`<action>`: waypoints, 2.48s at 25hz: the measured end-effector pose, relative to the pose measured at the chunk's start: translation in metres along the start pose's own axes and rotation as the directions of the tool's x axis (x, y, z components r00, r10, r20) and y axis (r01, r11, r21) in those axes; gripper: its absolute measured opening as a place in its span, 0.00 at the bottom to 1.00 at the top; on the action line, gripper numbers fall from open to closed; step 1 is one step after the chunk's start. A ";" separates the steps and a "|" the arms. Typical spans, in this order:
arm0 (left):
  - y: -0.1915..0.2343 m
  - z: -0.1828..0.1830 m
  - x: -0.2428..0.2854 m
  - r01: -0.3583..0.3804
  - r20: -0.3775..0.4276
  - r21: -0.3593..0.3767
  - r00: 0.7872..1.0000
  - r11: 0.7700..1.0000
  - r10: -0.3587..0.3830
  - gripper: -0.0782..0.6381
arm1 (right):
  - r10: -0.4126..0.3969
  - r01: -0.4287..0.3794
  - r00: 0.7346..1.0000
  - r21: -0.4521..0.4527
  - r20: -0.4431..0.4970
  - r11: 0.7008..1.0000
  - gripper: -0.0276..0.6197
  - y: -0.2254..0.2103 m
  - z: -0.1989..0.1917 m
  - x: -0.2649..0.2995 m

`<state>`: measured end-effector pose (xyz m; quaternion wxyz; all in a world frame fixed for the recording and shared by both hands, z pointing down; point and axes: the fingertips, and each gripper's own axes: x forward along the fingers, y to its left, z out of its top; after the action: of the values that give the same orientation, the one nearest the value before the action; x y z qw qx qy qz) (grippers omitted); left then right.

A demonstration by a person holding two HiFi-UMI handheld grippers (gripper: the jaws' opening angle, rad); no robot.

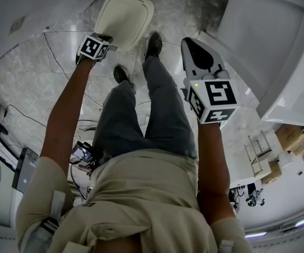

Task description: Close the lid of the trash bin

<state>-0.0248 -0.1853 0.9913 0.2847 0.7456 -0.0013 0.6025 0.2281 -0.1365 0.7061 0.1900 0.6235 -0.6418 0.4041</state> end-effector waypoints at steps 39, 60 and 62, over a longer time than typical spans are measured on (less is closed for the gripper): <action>-0.076 0.060 -0.296 -0.157 0.399 0.086 0.910 0.984 0.110 0.13 | 0.062 -0.028 0.983 -0.188 0.173 0.982 0.08 0.123 0.126 -0.112; -0.243 0.014 -0.674 -0.371 0.900 0.089 0.427 0.924 0.085 0.13 | 0.130 0.021 0.893 -0.330 0.430 0.944 0.08 0.259 0.213 -0.293; -0.259 0.005 -0.704 -0.409 0.924 0.091 0.375 0.908 0.076 0.13 | 0.146 0.016 0.874 -0.330 0.463 0.944 0.08 0.271 0.217 -0.314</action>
<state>-0.1231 -0.2105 0.2484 0.0266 0.9759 -0.1722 0.1315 0.0738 -0.1254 0.2642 0.1101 0.6423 -0.7470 0.1320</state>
